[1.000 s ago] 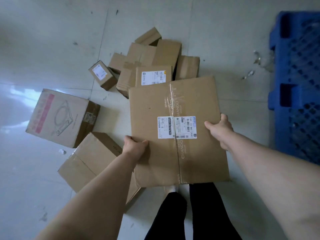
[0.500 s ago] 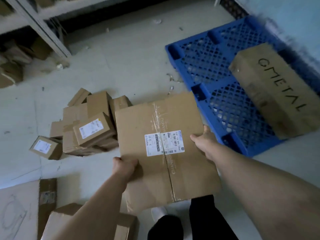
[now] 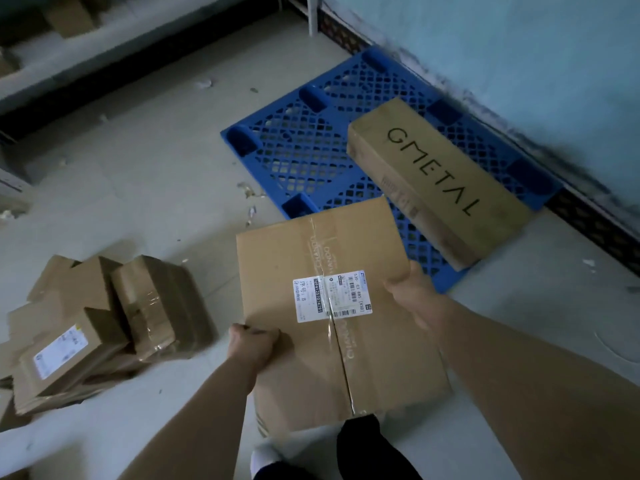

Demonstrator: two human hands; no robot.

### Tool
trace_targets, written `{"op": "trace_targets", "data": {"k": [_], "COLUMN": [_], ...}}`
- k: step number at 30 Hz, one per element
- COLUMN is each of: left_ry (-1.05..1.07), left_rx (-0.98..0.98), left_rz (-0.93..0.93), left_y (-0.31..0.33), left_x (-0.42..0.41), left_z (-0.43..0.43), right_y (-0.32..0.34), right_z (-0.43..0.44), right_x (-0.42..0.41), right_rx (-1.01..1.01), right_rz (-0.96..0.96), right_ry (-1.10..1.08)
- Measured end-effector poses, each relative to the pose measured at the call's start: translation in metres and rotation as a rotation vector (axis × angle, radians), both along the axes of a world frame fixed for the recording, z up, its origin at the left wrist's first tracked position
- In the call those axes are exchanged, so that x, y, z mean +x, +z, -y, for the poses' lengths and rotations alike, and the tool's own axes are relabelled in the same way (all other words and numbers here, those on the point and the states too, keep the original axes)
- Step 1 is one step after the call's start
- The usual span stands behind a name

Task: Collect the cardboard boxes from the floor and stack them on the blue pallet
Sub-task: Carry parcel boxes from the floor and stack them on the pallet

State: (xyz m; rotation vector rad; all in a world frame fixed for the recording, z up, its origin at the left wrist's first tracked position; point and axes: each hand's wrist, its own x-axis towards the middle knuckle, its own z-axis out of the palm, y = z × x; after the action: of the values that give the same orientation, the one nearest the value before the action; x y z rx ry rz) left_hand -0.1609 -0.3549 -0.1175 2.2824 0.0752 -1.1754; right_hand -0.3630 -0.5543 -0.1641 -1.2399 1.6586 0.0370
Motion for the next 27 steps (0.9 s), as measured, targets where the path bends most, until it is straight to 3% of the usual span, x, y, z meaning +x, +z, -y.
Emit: {"op": "trace_targets", "data": {"k": [11, 20, 27], "left_ry": [-0.101, -0.054, -0.005], "left_rx": [0.015, 0.006, 0.049], "left_rz": [0.024, -0.043, -0.093], "left_y": [-0.002, -0.035, -0.083], "left_x": [-0.002, 0.079, 0.134], "left_z": [0.104, 0.186, 0.253], "right_y": [0.013, -0.001, -0.032], "right_z": [0.082, 0.174, 0.245], "right_x": [-0.016, 0.074, 0.147], "right_rx": [-0.025, -0.092, -0.097], "right_rz": [0.041, -0.026, -0.198], "right_ry": [-0.066, 0.021, 0.06]}}
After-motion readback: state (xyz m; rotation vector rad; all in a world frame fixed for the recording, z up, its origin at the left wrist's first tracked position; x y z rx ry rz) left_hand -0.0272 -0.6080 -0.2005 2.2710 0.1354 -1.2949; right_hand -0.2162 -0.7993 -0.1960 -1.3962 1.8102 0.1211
